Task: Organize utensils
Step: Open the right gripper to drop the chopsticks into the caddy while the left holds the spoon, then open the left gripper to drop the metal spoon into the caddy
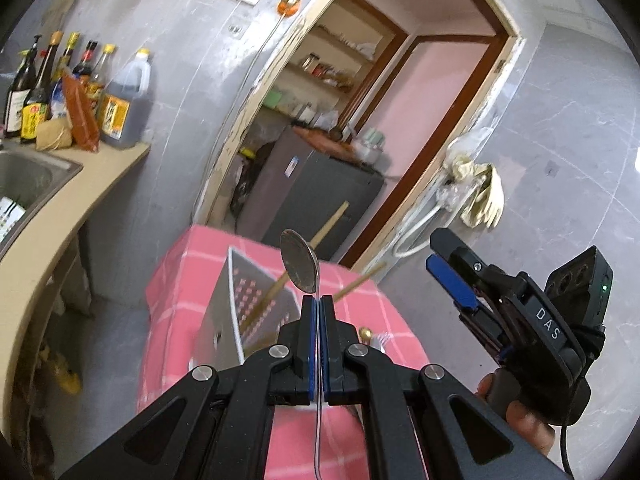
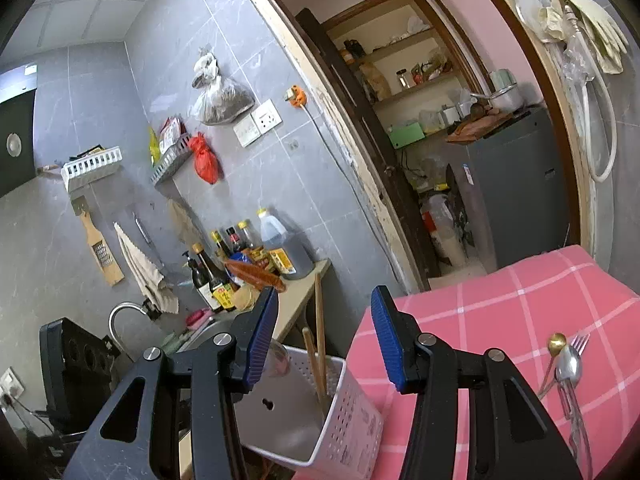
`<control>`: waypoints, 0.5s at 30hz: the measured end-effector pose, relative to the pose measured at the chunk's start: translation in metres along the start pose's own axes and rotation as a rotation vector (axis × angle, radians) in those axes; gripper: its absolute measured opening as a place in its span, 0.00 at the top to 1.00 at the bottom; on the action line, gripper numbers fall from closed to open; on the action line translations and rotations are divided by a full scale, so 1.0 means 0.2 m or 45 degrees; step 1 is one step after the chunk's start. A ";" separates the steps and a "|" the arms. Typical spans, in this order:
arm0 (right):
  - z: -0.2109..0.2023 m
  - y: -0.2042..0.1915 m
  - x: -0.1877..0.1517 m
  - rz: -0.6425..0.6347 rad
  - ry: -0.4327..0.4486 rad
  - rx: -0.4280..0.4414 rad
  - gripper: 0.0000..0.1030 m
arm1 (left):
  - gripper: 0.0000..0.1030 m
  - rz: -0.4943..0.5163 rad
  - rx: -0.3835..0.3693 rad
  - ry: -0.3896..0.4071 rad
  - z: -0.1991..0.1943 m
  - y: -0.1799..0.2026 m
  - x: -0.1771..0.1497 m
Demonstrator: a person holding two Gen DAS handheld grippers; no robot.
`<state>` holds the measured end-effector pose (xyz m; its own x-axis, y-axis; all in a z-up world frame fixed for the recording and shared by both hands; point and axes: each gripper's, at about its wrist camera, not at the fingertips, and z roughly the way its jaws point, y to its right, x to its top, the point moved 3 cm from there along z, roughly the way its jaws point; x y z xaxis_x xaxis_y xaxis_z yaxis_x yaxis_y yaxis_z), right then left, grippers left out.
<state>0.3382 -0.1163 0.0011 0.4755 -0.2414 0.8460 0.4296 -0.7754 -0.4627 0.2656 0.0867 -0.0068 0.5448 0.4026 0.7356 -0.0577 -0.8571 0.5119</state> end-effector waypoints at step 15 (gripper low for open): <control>-0.08 0.06 -0.01 0.007 -0.036 -0.039 0.53 | 0.88 -0.115 0.139 -0.102 0.05 -0.02 0.04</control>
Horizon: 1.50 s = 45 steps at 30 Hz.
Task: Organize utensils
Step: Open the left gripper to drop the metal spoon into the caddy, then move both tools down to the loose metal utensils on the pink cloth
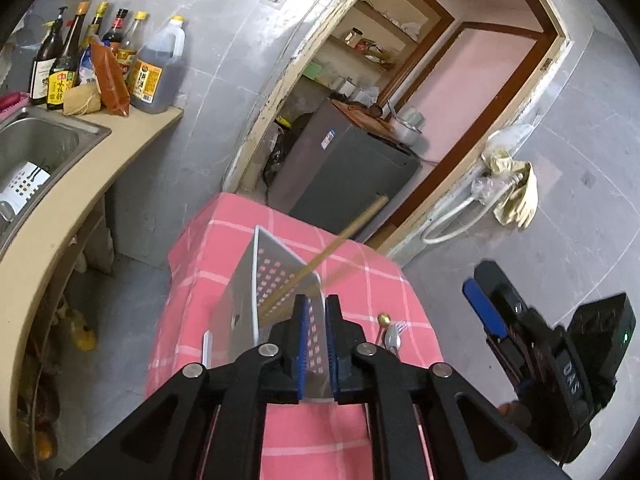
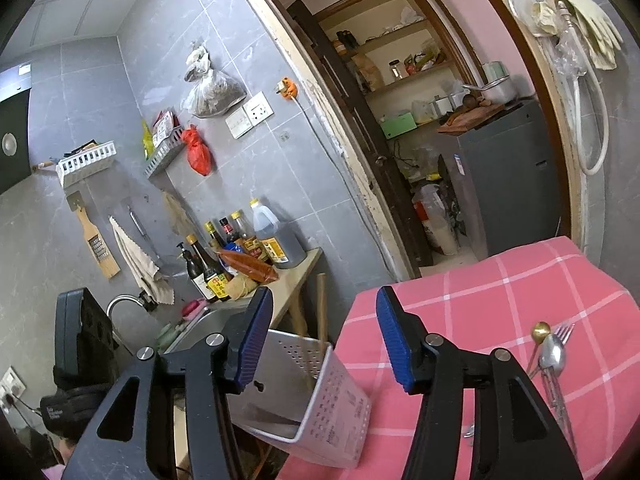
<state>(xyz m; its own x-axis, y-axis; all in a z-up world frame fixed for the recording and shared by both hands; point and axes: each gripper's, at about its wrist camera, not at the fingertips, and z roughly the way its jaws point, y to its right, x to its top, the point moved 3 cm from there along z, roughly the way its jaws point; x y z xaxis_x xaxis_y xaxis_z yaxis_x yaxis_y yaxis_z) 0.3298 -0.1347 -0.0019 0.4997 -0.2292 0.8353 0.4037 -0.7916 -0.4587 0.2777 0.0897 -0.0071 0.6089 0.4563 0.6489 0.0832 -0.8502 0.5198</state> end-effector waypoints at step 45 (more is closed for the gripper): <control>-0.50 0.85 0.01 -0.304 -0.082 -0.532 0.01 | 0.01 0.526 0.209 0.282 0.23 0.77 -0.56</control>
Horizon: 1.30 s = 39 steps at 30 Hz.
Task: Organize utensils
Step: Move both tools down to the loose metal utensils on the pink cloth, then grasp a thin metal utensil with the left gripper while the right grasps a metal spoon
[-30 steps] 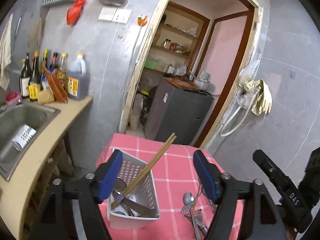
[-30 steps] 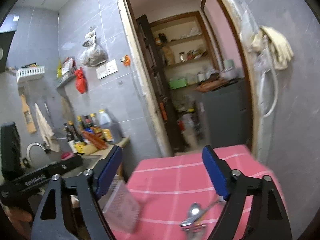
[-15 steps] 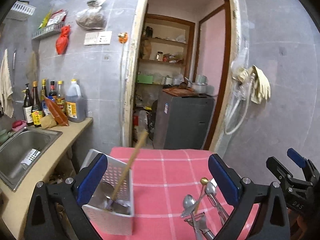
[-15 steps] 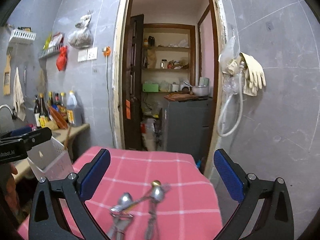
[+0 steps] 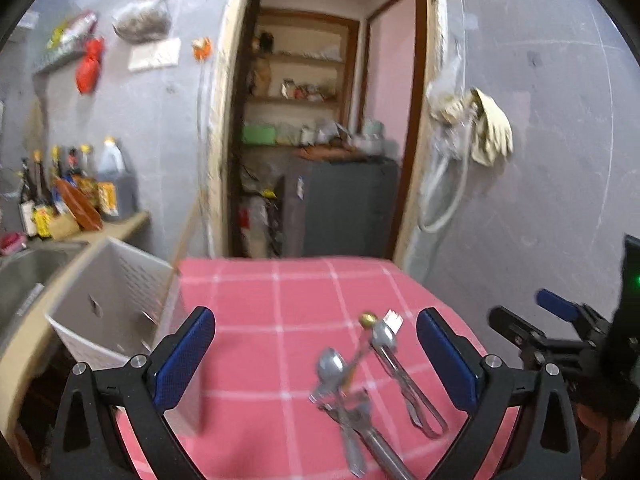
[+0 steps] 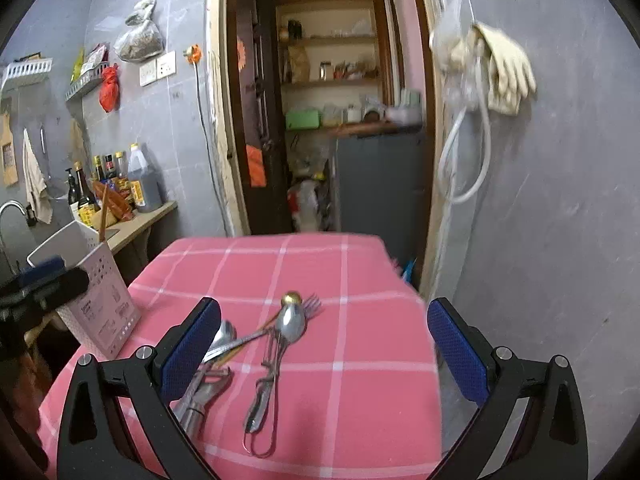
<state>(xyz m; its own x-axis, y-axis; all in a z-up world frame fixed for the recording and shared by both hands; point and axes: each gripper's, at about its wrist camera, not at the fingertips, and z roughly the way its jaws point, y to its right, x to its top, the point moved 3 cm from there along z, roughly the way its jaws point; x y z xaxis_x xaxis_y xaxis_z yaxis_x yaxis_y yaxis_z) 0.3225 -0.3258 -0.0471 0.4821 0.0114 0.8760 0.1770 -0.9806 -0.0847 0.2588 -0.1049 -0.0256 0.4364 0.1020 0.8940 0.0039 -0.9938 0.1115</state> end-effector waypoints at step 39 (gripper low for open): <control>1.13 -0.06 -0.27 0.055 -0.662 0.629 0.80 | 0.70 -0.261 -0.299 -0.634 0.96 -0.08 -0.35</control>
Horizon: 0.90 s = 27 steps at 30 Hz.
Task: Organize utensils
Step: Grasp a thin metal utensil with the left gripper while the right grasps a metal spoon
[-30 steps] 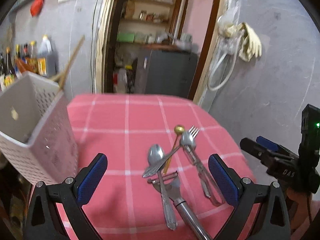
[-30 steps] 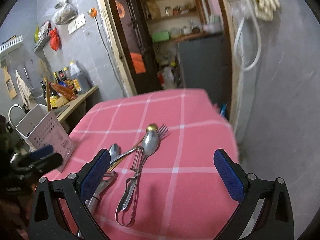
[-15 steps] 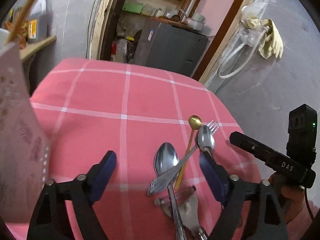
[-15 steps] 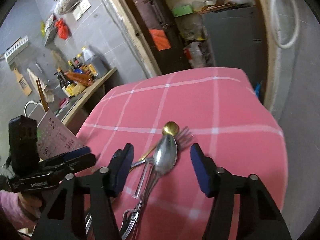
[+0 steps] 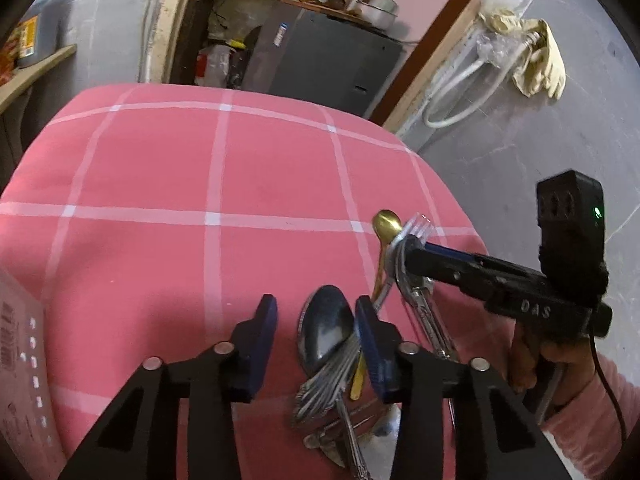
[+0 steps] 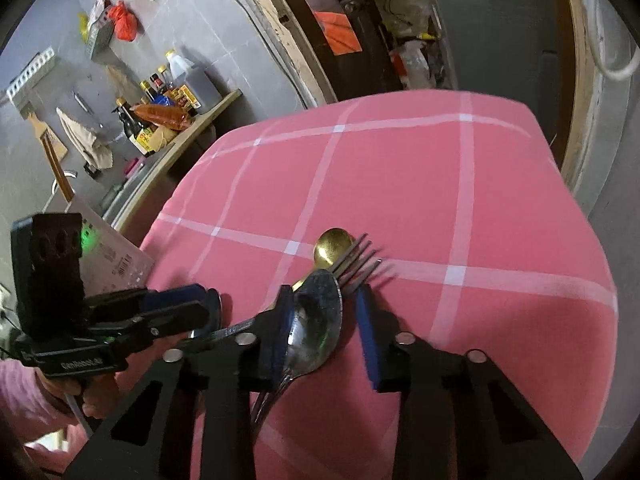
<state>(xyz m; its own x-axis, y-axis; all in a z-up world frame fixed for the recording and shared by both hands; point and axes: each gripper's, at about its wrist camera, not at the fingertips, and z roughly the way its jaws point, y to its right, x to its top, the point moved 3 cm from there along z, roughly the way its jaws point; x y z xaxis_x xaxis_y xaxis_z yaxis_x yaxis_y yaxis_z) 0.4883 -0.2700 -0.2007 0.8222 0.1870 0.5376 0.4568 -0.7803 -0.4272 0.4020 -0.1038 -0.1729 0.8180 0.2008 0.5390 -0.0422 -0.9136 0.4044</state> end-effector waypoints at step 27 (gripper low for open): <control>-0.17 -0.04 -0.33 0.418 -0.025 0.110 0.98 | 0.98 0.082 0.034 -0.032 -0.23 0.12 -0.01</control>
<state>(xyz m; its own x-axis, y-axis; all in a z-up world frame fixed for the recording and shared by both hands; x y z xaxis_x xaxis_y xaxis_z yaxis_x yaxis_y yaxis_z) 0.4192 -0.2965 -0.2084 0.9361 -0.0542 0.3476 0.1928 -0.7474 -0.6357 0.3731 -0.1095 -0.1292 0.8281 0.1328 0.5446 -0.0803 -0.9334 0.3498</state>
